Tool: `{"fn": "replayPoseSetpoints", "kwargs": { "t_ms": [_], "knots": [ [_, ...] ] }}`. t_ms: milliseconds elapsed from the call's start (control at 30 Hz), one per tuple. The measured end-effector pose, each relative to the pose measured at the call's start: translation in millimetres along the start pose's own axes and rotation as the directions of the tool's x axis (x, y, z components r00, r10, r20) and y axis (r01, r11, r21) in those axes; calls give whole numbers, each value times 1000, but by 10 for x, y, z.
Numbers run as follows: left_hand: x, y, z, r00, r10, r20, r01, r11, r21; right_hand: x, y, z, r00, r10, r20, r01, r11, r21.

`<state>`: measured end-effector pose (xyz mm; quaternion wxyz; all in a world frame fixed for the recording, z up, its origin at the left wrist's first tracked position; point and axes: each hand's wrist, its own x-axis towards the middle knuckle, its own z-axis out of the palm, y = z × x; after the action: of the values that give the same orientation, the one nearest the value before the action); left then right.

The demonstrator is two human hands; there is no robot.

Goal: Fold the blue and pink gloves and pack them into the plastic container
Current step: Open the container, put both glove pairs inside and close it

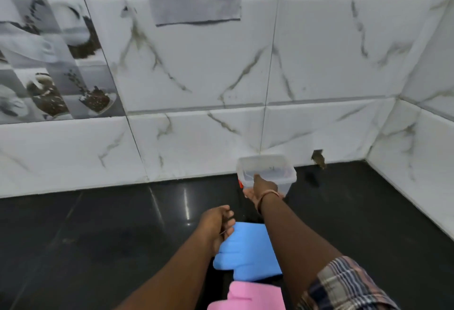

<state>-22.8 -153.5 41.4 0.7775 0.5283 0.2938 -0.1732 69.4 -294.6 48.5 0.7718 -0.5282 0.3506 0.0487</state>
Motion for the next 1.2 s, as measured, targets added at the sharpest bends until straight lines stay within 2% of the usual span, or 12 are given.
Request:
{"fn": "replayPoseSetpoints", "kwargs": {
  "t_ms": [133, 233, 300, 367, 467, 567, 633, 700, 767, 867, 1033, 1200],
  "knots": [
    [-38, 10, -37, 1000, -16, -6, 15, 995, -96, 159, -113, 15, 995, 98, 30, -101, 988, 113],
    [-104, 7, -145, 1000, -11, 0, 11, 992, -127, 233, -121, -87, 991, 67, 114, -75, 995, 70],
    [-136, 28, -261, 1000, -10, -12, 8, 985, -170, 213, -85, -70, 996, 61, 62, -65, 995, 69],
    [-153, 43, -426, 1000, 4, -26, -9, 977, -215, 116, 13, 21, 989, 49, -139, -40, 997, 63],
    [-178, 81, -724, 995, 31, -96, -57, 958, -281, -244, 246, 174, 947, -162, -279, 110, 975, -194],
    [-202, 117, -1085, 984, 51, -171, -105, 941, -323, -551, 504, 272, 926, -375, -38, 343, 882, -323],
    [-225, 156, -1340, 974, 63, -218, -136, 930, -342, -693, 589, 320, 847, -483, 224, 531, 735, -422],
    [-280, 179, -1627, 961, 107, -254, -192, 920, -341, -847, 657, 401, 700, -485, 523, 714, 460, -529],
    [-343, 170, -1898, 956, 172, -236, -246, 911, -332, -1008, 730, 514, 566, -350, 746, 824, 209, -527],
    [-479, 107, -2265, 955, 252, -158, -290, 907, -306, -1246, 878, 735, 463, -91, 882, 886, 61, -459],
    [-654, -74, -2750, 961, 246, -129, -267, 946, -184, -1433, 1153, 974, 575, 146, 805, 817, -161, -554],
    [-693, -108, -2969, 978, 197, -72, -208, 956, -206, -1605, 1399, 1059, 654, 138, 744, 739, -328, -588]
  ]
}}
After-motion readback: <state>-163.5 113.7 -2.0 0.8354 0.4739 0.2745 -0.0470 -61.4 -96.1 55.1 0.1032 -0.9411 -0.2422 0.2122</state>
